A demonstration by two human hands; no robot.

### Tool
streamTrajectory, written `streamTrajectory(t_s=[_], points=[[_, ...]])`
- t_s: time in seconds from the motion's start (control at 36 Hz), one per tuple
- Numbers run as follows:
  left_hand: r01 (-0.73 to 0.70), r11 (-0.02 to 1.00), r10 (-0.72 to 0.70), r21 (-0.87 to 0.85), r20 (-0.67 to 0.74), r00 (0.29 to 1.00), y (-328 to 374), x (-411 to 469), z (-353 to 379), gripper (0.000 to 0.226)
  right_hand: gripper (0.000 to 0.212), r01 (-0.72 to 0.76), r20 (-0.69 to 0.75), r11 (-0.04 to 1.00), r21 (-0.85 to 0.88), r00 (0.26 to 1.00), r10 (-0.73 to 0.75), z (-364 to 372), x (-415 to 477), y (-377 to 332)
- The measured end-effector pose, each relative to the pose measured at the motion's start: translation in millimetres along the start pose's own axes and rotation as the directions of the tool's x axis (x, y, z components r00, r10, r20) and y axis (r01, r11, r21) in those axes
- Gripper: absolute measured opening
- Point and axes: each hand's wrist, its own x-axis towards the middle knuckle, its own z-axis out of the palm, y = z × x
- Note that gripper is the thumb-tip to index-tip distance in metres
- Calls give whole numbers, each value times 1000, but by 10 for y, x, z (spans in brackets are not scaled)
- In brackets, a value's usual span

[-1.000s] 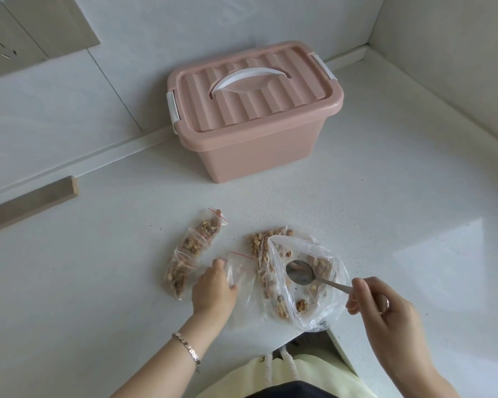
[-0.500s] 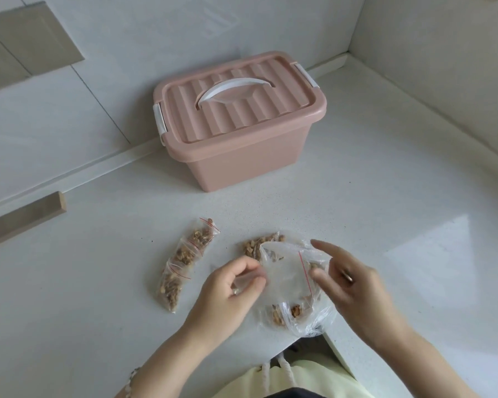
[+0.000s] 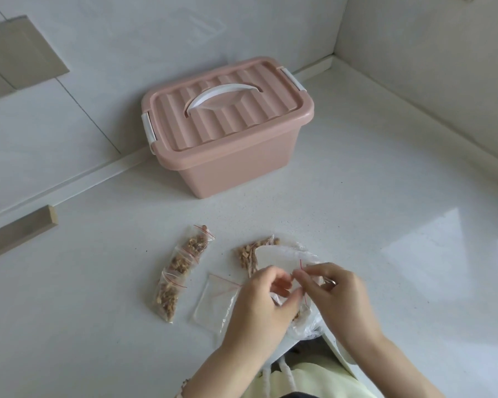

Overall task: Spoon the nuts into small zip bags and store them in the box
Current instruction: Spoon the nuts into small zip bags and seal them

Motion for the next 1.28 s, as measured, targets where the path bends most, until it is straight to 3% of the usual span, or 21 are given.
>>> streamTrajectory(t_s=[0.17, 0.31, 0.47, 0.56, 0.75, 0.94, 1.11, 1.19, 1.28], points=[[87, 979, -95, -185, -35, 995, 57, -26, 116, 12, 21, -12, 92, 991, 134, 996, 0, -39, -25, -135], [127, 951, -154, -282, -77, 985, 91, 1, 84, 17, 24, 24, 149, 992, 126, 988, -43, -64, -38, -122], [212, 895, -217, -392, 32, 976, 5, 40, 57, 12, 17, 12, 183, 990, 140, 982, -37, -94, -32, -77], [235, 859, -231, -454, 66, 971, 4, 43, 46, 22, 14, 11, 194, 992, 123, 980, -35, -102, -31, -63], [184, 901, -137, -393, 145, 980, -7, 41, -18, 25, 5, -8, 236, 998, 65, 972, -8, -162, -17, -46], [76, 973, -40, -218, 165, 985, -35, 46, -67, 13, 30, 171, 245, 981, -94, 959, -143, -186, -11, -41], [187, 884, -42, -428, 326, 944, 74, 61, -217, 25, 27, 261, 261, 965, -8, 932, -250, -243, 5, -76], [165, 926, -95, -339, 213, 972, 63, 67, -217, 25, 25, 280, 219, 952, -122, 943, -250, -215, -1, -76], [138, 990, -137, 31, -19, 990, 19, 61, -187, 20, 13, 265, 90, 925, -273, 964, -250, -170, 1, -35]])
